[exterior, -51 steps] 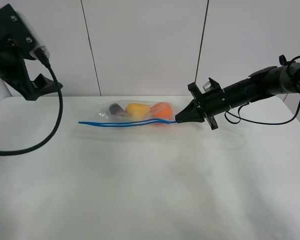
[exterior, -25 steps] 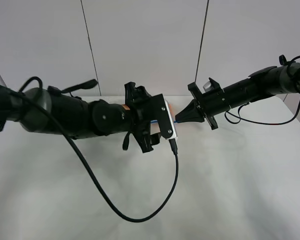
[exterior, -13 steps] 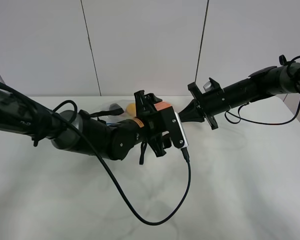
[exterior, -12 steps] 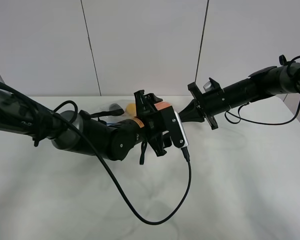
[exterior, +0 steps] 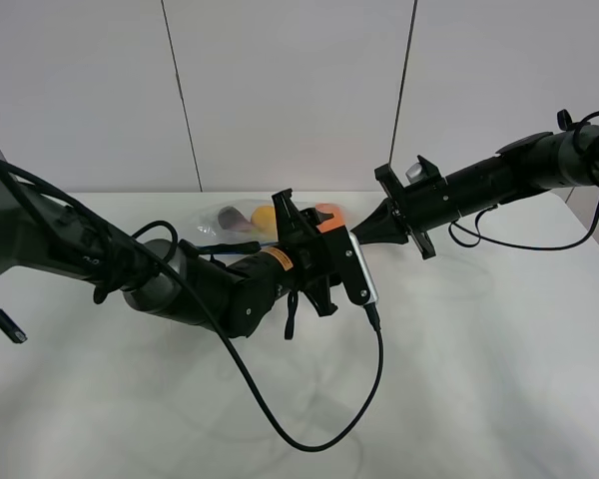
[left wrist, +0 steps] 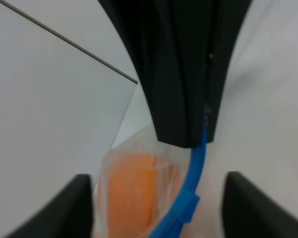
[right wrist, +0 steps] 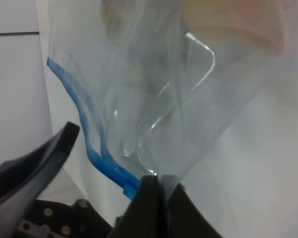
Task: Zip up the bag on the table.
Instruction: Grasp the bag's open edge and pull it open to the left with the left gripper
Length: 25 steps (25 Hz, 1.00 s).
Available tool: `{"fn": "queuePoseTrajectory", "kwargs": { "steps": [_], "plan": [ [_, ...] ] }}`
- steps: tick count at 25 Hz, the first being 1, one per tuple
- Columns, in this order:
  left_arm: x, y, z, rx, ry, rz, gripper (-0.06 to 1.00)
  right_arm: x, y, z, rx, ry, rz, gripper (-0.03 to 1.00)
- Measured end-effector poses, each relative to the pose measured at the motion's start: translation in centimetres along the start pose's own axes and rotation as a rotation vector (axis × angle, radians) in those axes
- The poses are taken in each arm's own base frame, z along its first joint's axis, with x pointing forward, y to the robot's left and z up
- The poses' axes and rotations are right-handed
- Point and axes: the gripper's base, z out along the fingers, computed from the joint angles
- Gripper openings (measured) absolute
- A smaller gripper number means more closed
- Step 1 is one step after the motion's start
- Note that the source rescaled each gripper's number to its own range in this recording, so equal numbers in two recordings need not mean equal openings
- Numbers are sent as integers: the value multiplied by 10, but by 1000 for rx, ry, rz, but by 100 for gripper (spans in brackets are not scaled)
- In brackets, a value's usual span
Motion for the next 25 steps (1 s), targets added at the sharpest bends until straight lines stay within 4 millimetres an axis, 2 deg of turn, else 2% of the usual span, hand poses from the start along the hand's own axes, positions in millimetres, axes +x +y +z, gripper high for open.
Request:
{"fn": "queuePoseTrajectory", "kwargs": {
  "steps": [3,5,6,14,18,25],
  "plan": [
    [0,0,0,0,-2,-7,32,0,0,0,-1,-1,2,0],
    [0,0,0,2,-2,-6,20,0,0,0,-3,-3,5,0],
    [0,0,0,2,-2,-6,18,0,0,0,-3,-3,5,0],
    [2,-3,1,9,1,-2,11,-1,0,0,-2,-7,6,0],
    [2,-4,0,11,2,-1,1,-1,0,0,-1,-8,7,0],
    [2,-3,0,8,1,-1,0,-1,0,0,-1,-8,7,0]
  ]
}}
